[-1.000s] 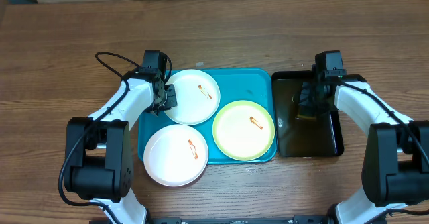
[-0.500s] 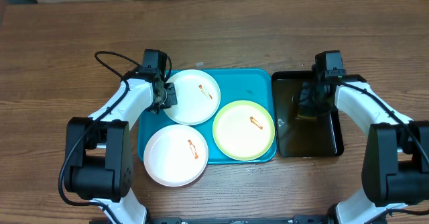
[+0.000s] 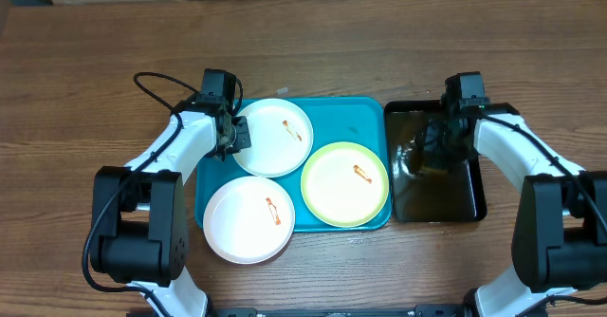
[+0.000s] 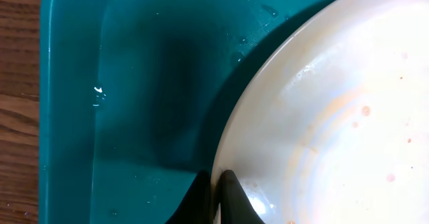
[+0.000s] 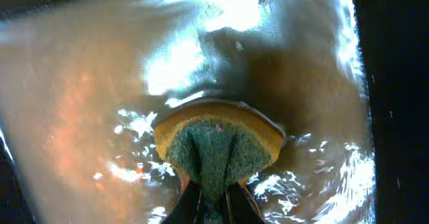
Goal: Clean dirty plates on tray and stack at the side
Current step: 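Close the left gripper on the top white plate's left rim, then lift the sponge with the right gripper and scrub the held white plate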
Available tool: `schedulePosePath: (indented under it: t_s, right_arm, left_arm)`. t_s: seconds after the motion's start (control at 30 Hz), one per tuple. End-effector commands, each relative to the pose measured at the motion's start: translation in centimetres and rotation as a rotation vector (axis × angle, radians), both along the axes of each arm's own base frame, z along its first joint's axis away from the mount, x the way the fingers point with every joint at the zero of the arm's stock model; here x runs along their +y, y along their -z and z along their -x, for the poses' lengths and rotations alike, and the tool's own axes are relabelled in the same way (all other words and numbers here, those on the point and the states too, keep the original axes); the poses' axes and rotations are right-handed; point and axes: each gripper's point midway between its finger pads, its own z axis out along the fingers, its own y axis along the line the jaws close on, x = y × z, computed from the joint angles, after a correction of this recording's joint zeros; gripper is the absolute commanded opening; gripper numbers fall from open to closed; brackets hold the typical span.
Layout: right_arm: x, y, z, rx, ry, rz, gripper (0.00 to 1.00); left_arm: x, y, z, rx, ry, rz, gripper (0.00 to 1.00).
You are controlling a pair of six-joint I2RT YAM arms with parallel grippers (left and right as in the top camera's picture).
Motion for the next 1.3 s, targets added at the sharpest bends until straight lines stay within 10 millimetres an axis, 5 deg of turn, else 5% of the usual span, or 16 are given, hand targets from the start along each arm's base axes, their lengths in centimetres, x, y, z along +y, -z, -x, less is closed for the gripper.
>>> schedulePosePath:
  t_s: [0.0, 0.2, 0.37, 0.47, 0.57, 0.63, 0.7, 0.8, 0.83, 0.93, 1.03, 1.13, 1.27]
  right_arm:
    - [0.3, -3.7, -2.3, -0.094, -0.004, -0.007, 0.04]
    - [0.6, -6.0, -2.2, -0.128, 0.006, -0.029, 0.04]
    - [-0.5, -5.7, -1.0, -0.081, 0.077, 0.015, 0.04]
    - [2.3, -6.1, -1.7, -0.110, -0.004, -0.104, 0.04]
    - [-0.7, -6.1, -0.8, -0.082, 0.151, 0.059, 0.04]
    - [0.7, -6.1, -1.0, -0.083, 0.167, -0.029, 0.04]
    - [4.3, -6.5, -1.6, -0.115, -0.103, -0.150, 0.04]
    - [1.0, -6.3, -1.2, -0.096, 0.078, 0.008, 0.04]
    - [1.2, -6.3, -1.2, -0.094, 0.145, -0.033, 0.04]
    - [6.7, -7.6, -2.0, -0.150, -0.155, -0.257, 0.04]
    - [3.2, -7.9, -2.0, -0.125, -0.004, -0.075, 0.04]
    - [5.3, -9.4, -2.7, -0.152, -0.088, -0.168, 0.04]
    - [3.0, -10.6, -2.7, -0.142, 0.005, -0.047, 0.04]
  left_arm:
    - [0.3, 0.5, 0.3, 0.013, -0.006, -0.017, 0.04]
    - [-0.3, 0.5, 0.1, 0.009, 0.002, 0.017, 0.04]
    - [-0.9, 0.5, -0.2, -0.002, 0.010, 0.052, 0.04]
    - [-0.9, 0.4, -0.2, -0.005, 0.011, 0.054, 0.04]
    - [-0.9, 0.4, -0.2, -0.005, 0.011, 0.055, 0.04]
    - [-0.9, 0.4, -0.2, -0.005, 0.011, 0.054, 0.04]
    - [-0.9, 0.4, -0.3, -0.007, 0.011, 0.054, 0.04]
    - [-1.0, 0.4, -0.4, -0.013, 0.011, 0.055, 0.04]
    - [-1.0, 0.4, -0.4, -0.013, 0.011, 0.055, 0.04]
    - [-0.9, 0.4, -0.4, -0.013, 0.011, 0.054, 0.04]
    - [-1.0, 0.3, -0.5, -0.018, 0.012, 0.055, 0.04]
    - [-0.9, 0.4, -0.4, -0.013, 0.014, 0.053, 0.04]
    - [-1.0, 0.4, -0.5, -0.017, 0.016, 0.053, 0.04]
